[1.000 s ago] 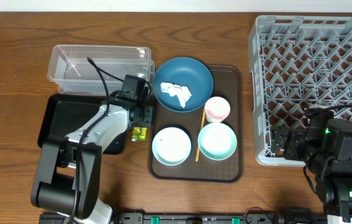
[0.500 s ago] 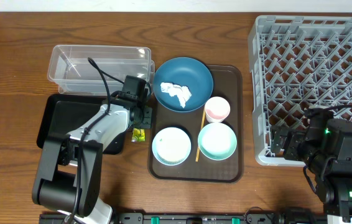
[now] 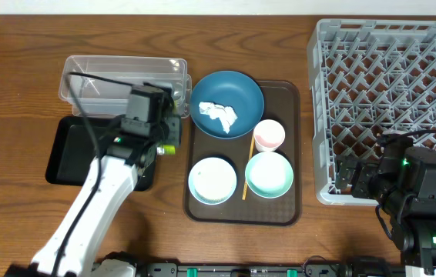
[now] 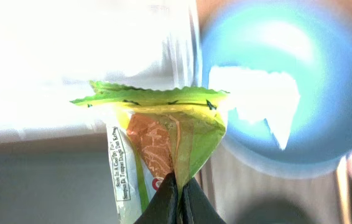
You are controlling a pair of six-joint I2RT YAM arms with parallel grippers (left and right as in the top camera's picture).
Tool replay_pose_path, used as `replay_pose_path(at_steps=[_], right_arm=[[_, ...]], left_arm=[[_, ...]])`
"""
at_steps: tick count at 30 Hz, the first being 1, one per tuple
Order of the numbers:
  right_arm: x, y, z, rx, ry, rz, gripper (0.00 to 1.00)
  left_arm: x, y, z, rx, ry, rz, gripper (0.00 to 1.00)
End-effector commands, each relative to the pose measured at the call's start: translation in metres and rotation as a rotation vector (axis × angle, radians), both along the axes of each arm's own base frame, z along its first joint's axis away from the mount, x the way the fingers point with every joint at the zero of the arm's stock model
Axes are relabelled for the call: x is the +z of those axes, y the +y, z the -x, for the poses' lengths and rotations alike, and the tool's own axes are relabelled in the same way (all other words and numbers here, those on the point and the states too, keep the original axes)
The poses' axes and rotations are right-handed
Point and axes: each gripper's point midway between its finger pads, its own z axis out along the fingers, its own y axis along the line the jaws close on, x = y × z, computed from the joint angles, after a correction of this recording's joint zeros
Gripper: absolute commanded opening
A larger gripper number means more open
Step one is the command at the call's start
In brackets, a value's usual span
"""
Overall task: Sort waste into correct bins and load items into the dishwasher rack
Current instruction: 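Move the wrapper over the clear bin and release it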
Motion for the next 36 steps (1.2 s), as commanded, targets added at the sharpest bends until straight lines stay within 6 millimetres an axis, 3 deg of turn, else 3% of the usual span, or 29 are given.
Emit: replay_pose_path(at_steps=[1, 5, 13, 14, 15, 16, 20, 24, 29, 32, 36], right_arm=[[0.010, -0.003, -0.002, -0.004, -0.028, 0.014, 0.99], [0.010, -0.003, -0.002, -0.004, -0.028, 0.014, 0.99], [0.010, -0.003, -0.002, -0.004, -0.028, 0.014, 0.99], [0.010, -0.003, -0.002, -0.004, -0.028, 0.014, 0.99], [0.010, -0.003, -0.002, -0.004, -0.028, 0.014, 0.99], [0.010, -0.003, -0.002, -0.004, -0.028, 0.014, 0.99], [0.010, -0.003, -0.002, -0.004, -0.028, 0.015, 0.99], [0.010, -0.003, -0.002, -0.004, -0.028, 0.015, 0.99], [0.010, -0.003, -0.002, -0.004, -0.029, 0.015, 0.99], [0.010, -0.003, -0.002, -0.004, -0.028, 0.015, 0.99], [0.009, -0.003, -0.002, -0.004, -0.027, 0.014, 0.99]], left_arm=[[0.040, 0.018, -0.026, 0.096, -0.175, -0.031, 0.06], [0.057, 0.030, -0.058, 0.160, -0.306, -0.024, 0.06], [0.023, 0.048, -0.116, 0.224, -0.383, -0.013, 0.08], [0.018, 0.049, -0.121, 0.225, -0.387, -0.011, 0.13], [0.015, 0.049, -0.124, 0.226, -0.392, -0.010, 0.28], [0.012, 0.048, -0.127, 0.226, -0.397, -0.008, 0.34], [0.020, 0.048, -0.128, 0.226, -0.421, -0.002, 0.44], [0.041, 0.051, -0.108, 0.226, -0.403, -0.007, 0.46], [0.050, 0.058, -0.053, 0.243, -0.262, -0.016, 0.52], [0.037, 0.065, -0.019, 0.307, -0.130, 0.014, 0.51], [0.003, 0.075, 0.012, 0.429, 0.052, 0.052, 0.33]])
